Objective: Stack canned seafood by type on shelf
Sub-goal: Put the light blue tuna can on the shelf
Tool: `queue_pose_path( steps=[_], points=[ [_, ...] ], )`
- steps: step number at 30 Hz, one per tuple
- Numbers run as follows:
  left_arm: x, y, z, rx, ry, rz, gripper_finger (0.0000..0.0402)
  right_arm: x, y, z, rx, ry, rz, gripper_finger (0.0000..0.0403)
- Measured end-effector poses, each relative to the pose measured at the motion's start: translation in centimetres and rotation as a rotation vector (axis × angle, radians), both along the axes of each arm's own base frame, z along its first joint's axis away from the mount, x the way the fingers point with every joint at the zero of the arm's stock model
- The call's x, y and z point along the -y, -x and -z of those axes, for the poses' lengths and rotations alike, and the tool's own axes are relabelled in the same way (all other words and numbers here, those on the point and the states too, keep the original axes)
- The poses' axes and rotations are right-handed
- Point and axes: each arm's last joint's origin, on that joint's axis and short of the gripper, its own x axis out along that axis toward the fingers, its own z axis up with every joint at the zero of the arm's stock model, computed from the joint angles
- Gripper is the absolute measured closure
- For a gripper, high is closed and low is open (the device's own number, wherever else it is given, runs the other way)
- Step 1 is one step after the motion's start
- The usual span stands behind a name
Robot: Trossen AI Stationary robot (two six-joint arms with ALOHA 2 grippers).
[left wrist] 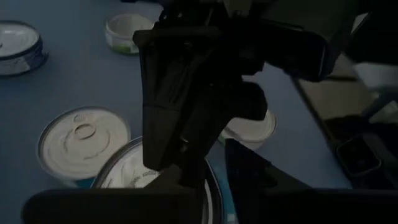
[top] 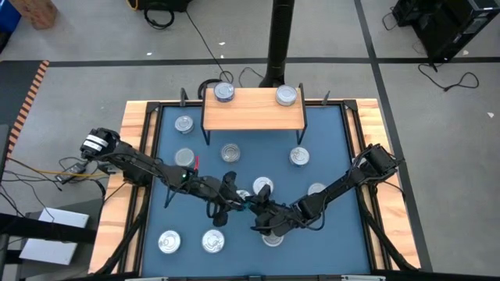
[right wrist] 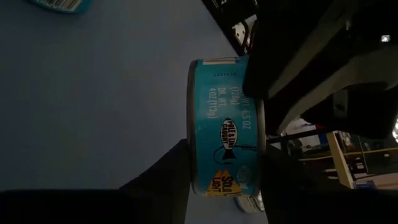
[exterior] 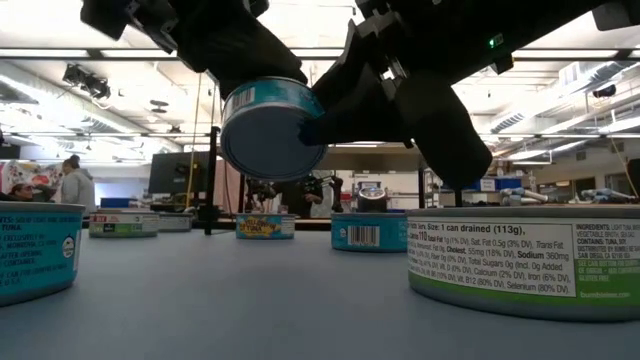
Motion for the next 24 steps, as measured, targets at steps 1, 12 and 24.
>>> queue_pose_path(
  steps=[1,12,24],
  points=[
    [0.0,0.1,0.2,0.013,0.004,0.000,0.0321,0.0,0.0,0.0,0.002,-0.004,0.002,0.0248],
    [-1.0,2.6,1.3,0.134,0.014,-0.038,0.0245,0.5,0.4,0.7,-0.030,-0.033,0.048,0.0249],
    [-2.8,6.6,2.8,0.298,0.071,-0.147,0.0240,2.0,0.0,1.0,-0.100,0.016,0.078,0.0249]
  ],
)
